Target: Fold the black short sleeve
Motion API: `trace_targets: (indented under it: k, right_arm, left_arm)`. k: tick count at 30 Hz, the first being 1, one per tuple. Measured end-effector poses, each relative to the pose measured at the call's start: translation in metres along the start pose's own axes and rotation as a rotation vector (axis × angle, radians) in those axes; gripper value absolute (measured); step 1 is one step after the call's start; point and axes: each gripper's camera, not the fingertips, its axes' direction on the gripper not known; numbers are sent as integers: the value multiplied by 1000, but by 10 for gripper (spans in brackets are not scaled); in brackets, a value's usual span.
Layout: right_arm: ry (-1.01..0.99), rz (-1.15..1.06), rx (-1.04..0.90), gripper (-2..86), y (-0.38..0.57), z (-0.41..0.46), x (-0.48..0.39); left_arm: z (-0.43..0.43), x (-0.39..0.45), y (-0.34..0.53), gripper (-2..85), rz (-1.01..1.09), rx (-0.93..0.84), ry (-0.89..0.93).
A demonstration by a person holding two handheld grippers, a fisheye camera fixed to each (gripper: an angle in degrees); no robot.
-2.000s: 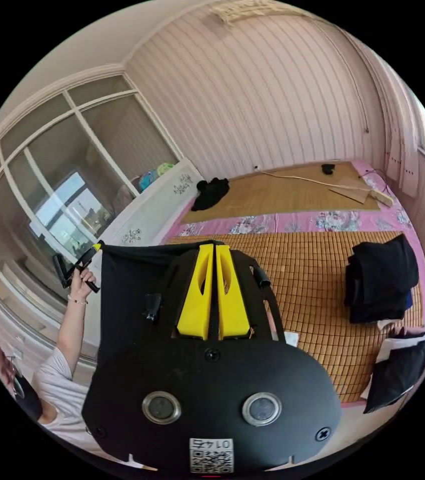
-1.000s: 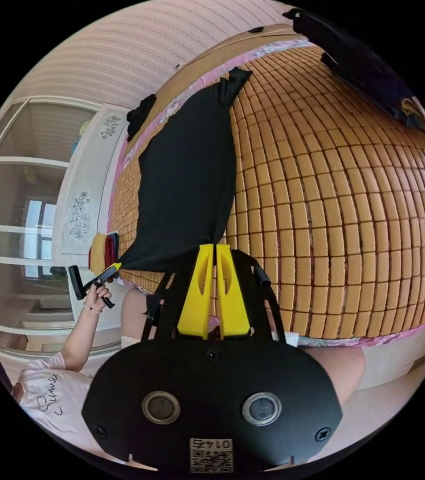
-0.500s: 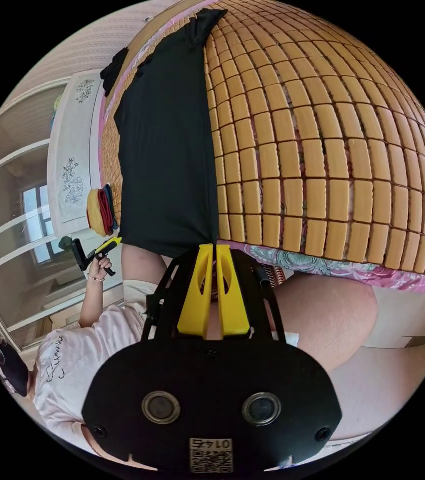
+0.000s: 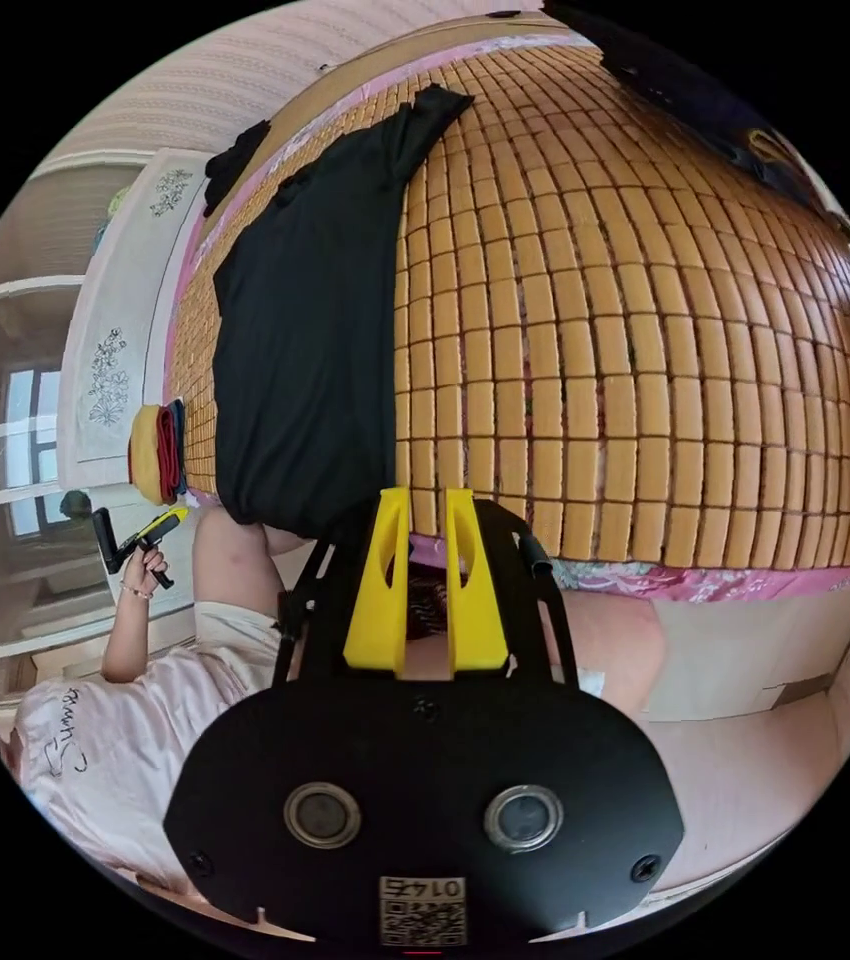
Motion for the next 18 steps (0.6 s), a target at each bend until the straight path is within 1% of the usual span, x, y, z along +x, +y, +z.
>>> trace_targets:
  k: [4, 6, 12, 15, 18]
  right_arm:
    - [85, -27, 123, 62, -45, -15, -11]
    - [117, -43, 189, 62, -84, -21, -18]
    - [125, -50, 318, 66, -191, -25, -19]
    - [114, -23, 359, 73, -234, -19, -12]
    - [106, 17, 408, 76, -265, -14, -4]
  left_arm:
    - [20, 38, -51, -8, 114, 29, 20]
    - [42, 73, -93, -7, 211, 36, 16]
    - [109, 164, -205, 0, 432, 64, 60]
    - [146, 198, -248, 9, 490, 62, 85]
    - [173, 220, -276, 14, 506, 46, 114]
